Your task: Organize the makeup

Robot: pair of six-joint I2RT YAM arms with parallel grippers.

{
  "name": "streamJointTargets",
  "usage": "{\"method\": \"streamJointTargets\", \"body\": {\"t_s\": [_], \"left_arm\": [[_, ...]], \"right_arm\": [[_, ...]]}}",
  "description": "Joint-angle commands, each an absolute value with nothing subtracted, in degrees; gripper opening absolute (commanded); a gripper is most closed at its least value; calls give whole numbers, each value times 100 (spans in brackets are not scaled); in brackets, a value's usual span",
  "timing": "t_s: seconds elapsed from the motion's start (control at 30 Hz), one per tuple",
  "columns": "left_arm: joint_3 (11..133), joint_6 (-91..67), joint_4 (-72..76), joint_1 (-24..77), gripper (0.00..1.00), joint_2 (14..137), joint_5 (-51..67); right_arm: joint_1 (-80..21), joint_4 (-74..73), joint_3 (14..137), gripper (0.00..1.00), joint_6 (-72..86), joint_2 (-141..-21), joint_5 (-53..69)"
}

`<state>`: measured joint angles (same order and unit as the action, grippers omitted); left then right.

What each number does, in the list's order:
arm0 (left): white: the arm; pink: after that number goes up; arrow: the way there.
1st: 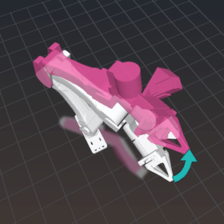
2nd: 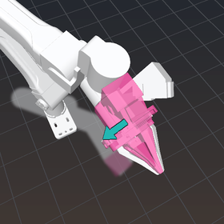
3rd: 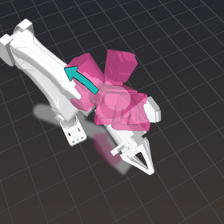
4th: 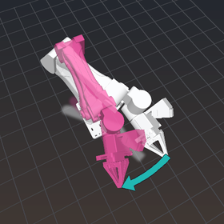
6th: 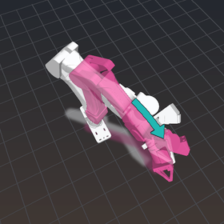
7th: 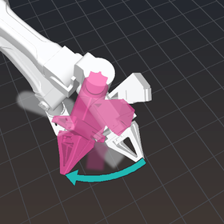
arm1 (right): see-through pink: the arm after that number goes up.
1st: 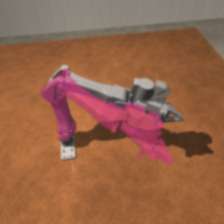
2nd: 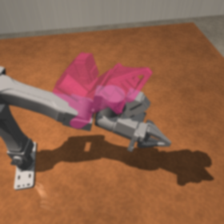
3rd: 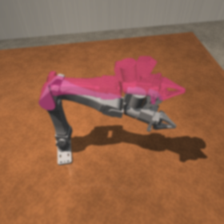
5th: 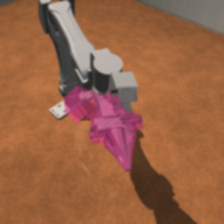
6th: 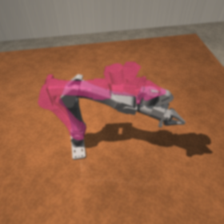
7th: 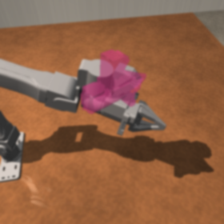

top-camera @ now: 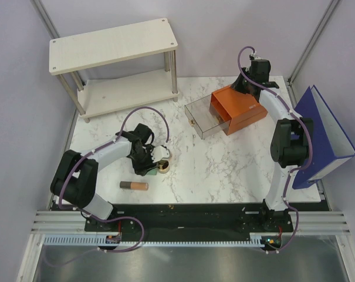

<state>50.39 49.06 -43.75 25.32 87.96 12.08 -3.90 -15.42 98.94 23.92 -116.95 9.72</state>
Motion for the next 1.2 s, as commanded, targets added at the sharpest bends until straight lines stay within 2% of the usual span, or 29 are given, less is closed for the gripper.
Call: {"method": "streamJointTargets", "body": {"t_s": [0.0, 0.03, 0.1, 0.13, 0.2, 0.27, 0.3, 0.53, 0.87, 1.17], "left_arm": [[5203, 4746, -3990, 2619, 47, 9035, 1099], [5247, 4737, -3990, 2637, 37, 9096, 1099], [5265, 4685, -3990, 2750, 36, 9219, 1029], [5256, 4676, -3990, 2794, 33, 9255, 985], [5221, 4676, -3973, 2891, 31, 9360, 923], [5229, 4597, -3929, 2918, 18, 9430, 975], [5256, 4544, -3920, 2918, 3, 9500, 967], [5520, 4149, -4052, 2918, 2, 9589, 861], [5862, 3727, -3955, 2909, 2, 8579, 774], [7608, 3551, -3964, 2909, 2, 8841, 870]], "right_arm": [[-404, -2865, 9650, 0, 2320, -12366, 765], [-413, -2857, 9694, 0, 2329, -12392, 765], [-404, -2865, 9729, 0, 2338, -12436, 782], [-404, -2874, 9782, 0, 2347, -12454, 782], [-404, -2874, 9817, 0, 2347, -12480, 791], [-413, -2883, 9870, 0, 2338, -12515, 791], [-404, -2883, 9888, 0, 2338, -12516, 791], [-404, -2909, 9905, 0, 2285, -12542, 835], [-404, -2918, 9677, 0, 2162, -12410, 861], [-404, -2857, 9282, 0, 2057, -12156, 739]]}}
